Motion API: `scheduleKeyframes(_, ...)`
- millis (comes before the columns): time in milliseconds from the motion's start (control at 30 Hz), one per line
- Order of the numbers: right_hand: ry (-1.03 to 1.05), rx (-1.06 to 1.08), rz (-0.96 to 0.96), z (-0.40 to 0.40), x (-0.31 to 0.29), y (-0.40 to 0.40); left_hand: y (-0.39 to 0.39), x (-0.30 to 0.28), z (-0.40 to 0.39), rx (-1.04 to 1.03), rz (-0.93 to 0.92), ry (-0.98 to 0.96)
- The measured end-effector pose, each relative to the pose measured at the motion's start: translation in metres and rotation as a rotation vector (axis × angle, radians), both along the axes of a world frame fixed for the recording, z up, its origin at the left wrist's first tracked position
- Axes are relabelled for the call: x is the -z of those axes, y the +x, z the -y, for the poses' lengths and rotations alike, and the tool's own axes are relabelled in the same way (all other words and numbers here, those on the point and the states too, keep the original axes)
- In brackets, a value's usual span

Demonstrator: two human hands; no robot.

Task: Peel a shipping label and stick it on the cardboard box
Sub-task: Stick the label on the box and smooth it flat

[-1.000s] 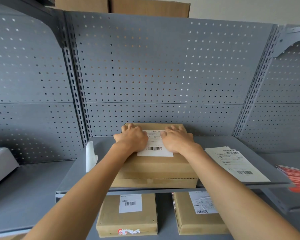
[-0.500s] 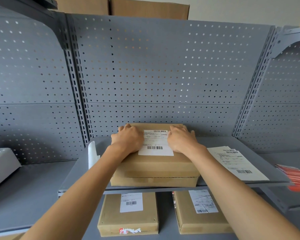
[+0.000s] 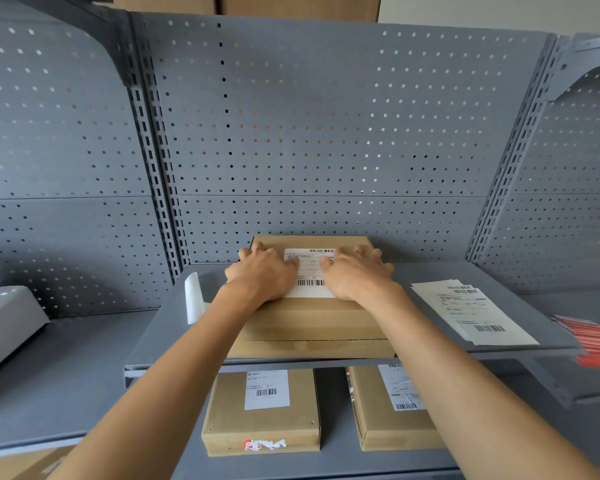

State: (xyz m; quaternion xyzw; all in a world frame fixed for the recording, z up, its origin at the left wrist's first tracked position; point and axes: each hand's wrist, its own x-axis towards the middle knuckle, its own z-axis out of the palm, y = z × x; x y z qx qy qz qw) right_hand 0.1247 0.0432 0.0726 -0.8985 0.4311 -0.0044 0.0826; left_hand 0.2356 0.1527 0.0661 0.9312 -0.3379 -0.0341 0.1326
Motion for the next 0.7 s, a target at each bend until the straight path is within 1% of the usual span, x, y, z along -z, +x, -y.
scheduleKeyframes(133,-0.012,-0.053,0.033,0.011,0.003,-0.007,0.003,0.0,-0.003,0.019,-0.012,-0.016)
scheduleKeyframes(367,0.041,-0.128,0.124,0.023,0.004,-0.021,0.011,0.0,-0.012,0.062,0.006,-0.065)
scheduleKeyframes(567,-0.056,-0.076,0.147,0.013,-0.002,-0.028,0.007,-0.001,-0.019,0.053,-0.008,-0.098)
scheduleKeyframes(700,0.007,-0.031,0.099,-0.003,-0.002,-0.024,-0.014,-0.005,-0.016,0.057,0.008,-0.029)
